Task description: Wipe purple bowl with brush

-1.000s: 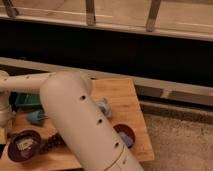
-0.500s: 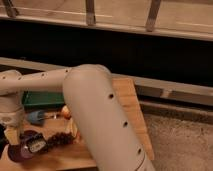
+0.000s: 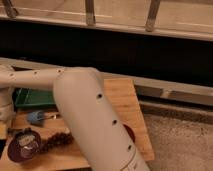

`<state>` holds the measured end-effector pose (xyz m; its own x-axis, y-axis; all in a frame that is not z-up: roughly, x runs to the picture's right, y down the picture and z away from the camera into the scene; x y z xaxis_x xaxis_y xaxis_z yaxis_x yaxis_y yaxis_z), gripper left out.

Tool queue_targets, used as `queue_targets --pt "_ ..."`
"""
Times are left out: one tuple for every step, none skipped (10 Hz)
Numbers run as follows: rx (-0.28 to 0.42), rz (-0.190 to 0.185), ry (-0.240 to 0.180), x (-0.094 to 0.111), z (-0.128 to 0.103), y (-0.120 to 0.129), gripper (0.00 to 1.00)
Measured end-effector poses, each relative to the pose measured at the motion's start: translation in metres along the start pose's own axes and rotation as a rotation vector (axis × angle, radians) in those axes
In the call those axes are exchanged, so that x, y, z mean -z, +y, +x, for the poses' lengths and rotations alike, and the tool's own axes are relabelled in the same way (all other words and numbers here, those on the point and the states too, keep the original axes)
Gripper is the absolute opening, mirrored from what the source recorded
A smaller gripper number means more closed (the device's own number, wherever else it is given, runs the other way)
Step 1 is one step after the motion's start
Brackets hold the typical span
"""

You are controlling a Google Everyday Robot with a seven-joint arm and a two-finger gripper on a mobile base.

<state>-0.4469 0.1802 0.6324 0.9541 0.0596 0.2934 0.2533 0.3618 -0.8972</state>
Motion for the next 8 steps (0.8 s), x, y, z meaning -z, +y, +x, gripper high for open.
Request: queue_targets --pt "0.007 -0.014 -0.001 -0.004 -0.014 -0.007 0.0" --pt "0.003 -0.025 -0.004 -0.006 -0.023 -0.013 0.0" --pt "-0.006 -0.032 -0.008 -0.008 -0.026 -0.017 0.0" --pt "-0.021 -0.036 -0.013 -0.008 -0.025 -0.018 0.0" --pt "-0.025 -0.035 -0.014 -0.007 -0.023 -0.019 0.0" --pt "-0.025 -0.036 -0.014 -0.007 -0.023 -0.019 0.0" --pt "-0.023 -0.036 -0.013 -0.008 -0.025 -0.018 0.0" --pt "-0.024 -0.036 -0.014 -0.008 -0.025 -0.018 0.0"
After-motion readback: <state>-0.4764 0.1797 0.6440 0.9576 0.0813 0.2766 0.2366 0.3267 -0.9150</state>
